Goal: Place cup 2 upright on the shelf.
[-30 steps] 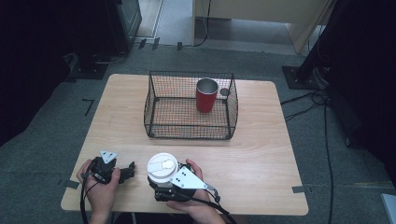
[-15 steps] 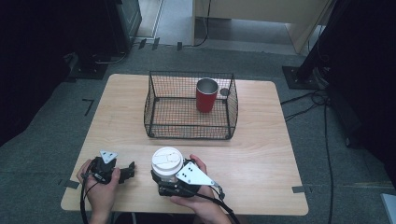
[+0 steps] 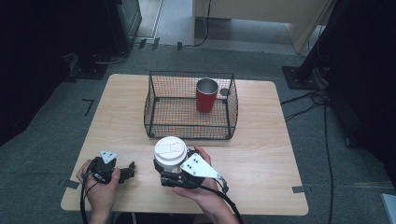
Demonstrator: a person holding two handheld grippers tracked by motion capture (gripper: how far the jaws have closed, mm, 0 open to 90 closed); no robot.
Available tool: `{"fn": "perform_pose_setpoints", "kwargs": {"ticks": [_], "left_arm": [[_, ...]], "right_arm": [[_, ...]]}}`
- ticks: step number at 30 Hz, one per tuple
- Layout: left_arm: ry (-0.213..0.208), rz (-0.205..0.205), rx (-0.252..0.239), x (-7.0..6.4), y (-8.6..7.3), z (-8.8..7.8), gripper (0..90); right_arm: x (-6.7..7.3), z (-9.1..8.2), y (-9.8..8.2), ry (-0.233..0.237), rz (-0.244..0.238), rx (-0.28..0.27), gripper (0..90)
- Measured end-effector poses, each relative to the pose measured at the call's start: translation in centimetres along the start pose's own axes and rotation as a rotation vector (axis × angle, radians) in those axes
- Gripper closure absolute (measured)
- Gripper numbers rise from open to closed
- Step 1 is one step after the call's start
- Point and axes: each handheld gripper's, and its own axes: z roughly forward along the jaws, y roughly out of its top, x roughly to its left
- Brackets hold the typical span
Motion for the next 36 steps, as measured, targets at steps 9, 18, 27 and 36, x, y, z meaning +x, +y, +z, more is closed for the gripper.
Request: {"fn": "perform_pose_setpoints", "kwargs": {"ticks": [9,18,27,36], "left_arm": [[0.0,0.004,0.002,0.0,0.0,0.0,0.0],[0.0,0.002,0.001,0.0,0.0,0.0,0.0],[0.001,0.002,0.002,0.0,0.0,0.0,0.0],[0.001,0.002,0.002,0.0,0.0,0.0,0.0]], "right_arm": [[-0.8,0.3,1.7,-0.022,-0.003,-0.026,16.1],[-1.2,0.8,2.7,-0.034,-0.006,-0.035,16.1],[-1.6,1.6,3.8,-0.041,-0.025,-0.041,16.1],[-1.8,2.5,5.3,-0.042,-0.051,-0.06,16.0]]}}
